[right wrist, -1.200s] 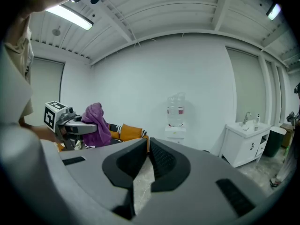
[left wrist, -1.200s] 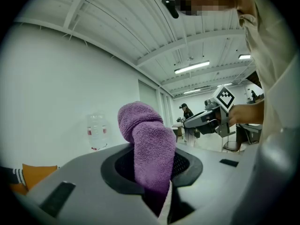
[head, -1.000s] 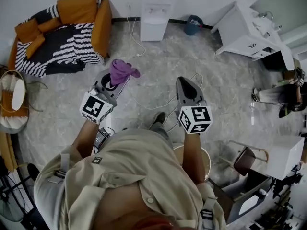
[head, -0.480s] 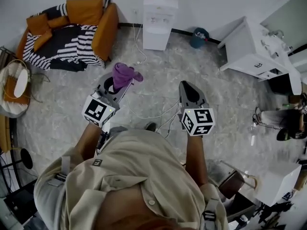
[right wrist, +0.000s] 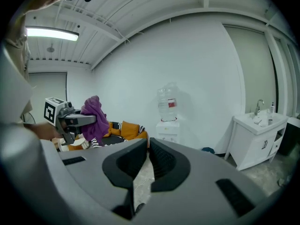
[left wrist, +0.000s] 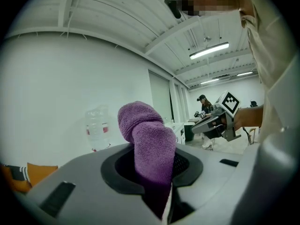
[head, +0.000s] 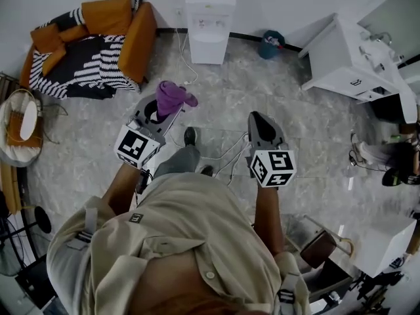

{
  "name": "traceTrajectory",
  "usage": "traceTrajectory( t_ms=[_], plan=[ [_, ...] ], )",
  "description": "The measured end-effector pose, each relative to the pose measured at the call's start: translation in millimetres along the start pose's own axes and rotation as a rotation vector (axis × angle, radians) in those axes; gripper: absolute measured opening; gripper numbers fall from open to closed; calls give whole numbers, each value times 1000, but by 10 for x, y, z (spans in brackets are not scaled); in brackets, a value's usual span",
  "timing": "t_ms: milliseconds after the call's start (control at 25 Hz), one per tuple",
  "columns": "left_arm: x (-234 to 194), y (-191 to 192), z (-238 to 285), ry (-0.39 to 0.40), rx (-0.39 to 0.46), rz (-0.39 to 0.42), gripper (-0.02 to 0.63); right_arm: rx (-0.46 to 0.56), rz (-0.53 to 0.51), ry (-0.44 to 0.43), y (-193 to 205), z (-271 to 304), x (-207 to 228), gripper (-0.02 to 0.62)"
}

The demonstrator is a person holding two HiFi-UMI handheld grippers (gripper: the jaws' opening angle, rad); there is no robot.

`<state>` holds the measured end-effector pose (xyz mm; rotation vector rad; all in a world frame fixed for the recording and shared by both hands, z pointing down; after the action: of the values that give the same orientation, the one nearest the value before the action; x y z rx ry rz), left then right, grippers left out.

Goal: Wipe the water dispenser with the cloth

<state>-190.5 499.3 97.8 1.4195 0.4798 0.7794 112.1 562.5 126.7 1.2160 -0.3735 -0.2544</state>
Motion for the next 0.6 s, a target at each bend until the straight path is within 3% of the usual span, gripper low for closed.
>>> traceTrajectory(
  t_ms=[280,600],
  plan=[
    [-330,80,947,86,12,-23,120,-43,49,93,-22,361,571,28],
    [-1276,166,1992,134,47,-54,120,-61,-7,127,-627,1432,1029,28]
  ],
)
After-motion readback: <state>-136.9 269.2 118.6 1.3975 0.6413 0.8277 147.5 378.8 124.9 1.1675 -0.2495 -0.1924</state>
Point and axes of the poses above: the fingertips, and each gripper's own axes: z forward along the fingers, x to its right, y out of its underside, the point moved 9 cm from there along -z, backward along the fingers, and after that the axes turned 5 degrees about -y, right-handed, at the moved point
